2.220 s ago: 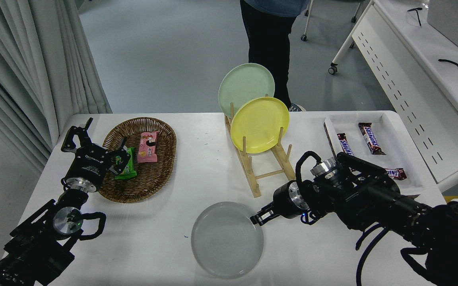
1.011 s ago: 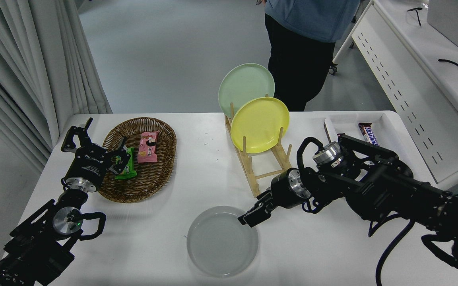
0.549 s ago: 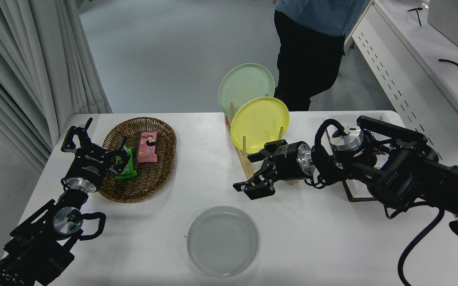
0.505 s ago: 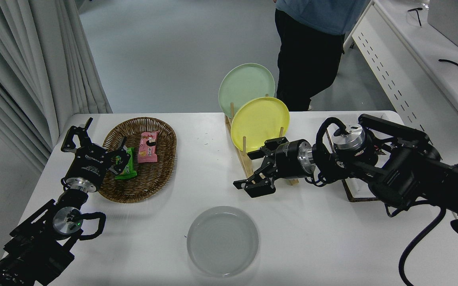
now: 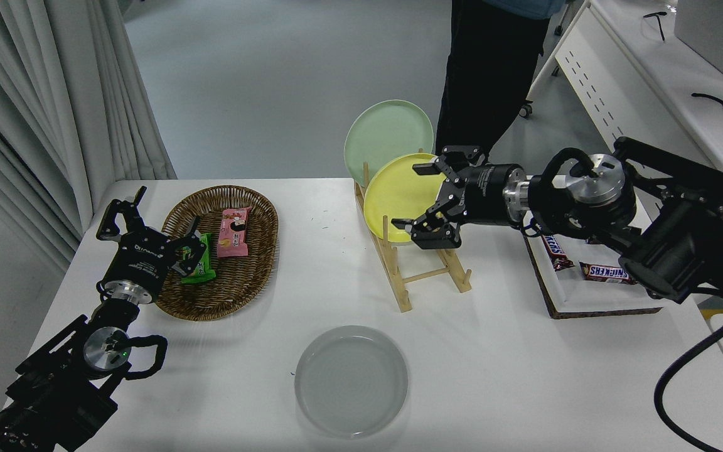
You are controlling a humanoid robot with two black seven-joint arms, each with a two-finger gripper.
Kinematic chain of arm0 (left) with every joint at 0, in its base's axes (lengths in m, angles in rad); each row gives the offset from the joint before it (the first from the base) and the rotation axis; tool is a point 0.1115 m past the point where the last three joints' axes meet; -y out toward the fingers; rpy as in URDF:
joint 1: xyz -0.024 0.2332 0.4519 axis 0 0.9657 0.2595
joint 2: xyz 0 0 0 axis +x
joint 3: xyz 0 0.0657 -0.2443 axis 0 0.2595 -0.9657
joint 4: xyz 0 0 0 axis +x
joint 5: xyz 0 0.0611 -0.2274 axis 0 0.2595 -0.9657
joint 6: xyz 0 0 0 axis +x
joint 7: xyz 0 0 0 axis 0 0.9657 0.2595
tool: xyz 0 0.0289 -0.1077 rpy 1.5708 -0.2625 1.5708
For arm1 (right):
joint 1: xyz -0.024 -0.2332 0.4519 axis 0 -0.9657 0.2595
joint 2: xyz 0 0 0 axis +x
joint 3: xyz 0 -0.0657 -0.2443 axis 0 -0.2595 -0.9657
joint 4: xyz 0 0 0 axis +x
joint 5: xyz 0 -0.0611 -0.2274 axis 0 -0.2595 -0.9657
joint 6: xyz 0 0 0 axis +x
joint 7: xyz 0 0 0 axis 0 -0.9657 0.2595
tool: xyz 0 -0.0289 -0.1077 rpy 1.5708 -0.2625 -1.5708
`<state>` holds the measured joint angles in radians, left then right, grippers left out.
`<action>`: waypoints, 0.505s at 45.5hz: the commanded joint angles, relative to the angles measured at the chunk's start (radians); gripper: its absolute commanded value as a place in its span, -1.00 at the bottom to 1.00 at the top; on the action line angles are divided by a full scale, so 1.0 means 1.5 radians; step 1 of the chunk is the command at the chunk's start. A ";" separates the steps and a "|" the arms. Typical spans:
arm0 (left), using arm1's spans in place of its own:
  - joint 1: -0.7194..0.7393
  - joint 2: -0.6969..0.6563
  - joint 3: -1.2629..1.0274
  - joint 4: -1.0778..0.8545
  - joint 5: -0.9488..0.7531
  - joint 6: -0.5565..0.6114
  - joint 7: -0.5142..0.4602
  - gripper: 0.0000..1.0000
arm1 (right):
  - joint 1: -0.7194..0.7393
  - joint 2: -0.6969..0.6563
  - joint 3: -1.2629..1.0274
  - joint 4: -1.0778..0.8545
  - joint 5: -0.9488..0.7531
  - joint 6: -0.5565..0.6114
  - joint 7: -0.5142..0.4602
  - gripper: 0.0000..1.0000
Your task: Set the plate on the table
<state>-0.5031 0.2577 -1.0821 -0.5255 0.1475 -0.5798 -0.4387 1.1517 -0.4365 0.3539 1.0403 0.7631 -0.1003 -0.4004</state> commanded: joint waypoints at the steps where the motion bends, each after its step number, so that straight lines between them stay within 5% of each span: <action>1: 0.000 0.000 0.000 0.000 0.000 0.000 0.000 1.00 | -0.021 -0.025 0.064 -0.004 -0.148 0.058 0.152 1.00; 8: 0.000 0.000 -0.001 0.001 0.000 0.000 0.000 1.00 | -0.045 -0.022 0.159 -0.016 -0.228 0.059 0.243 1.00; 23: 0.000 0.000 -0.001 0.001 0.000 0.000 0.000 1.00 | -0.172 -0.008 0.355 -0.050 -0.360 0.076 0.251 1.00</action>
<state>-0.5031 0.2577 -1.0821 -0.5256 0.1472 -0.5798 -0.4387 1.0295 -0.4608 0.6856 0.9897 0.3856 -0.0171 -0.0715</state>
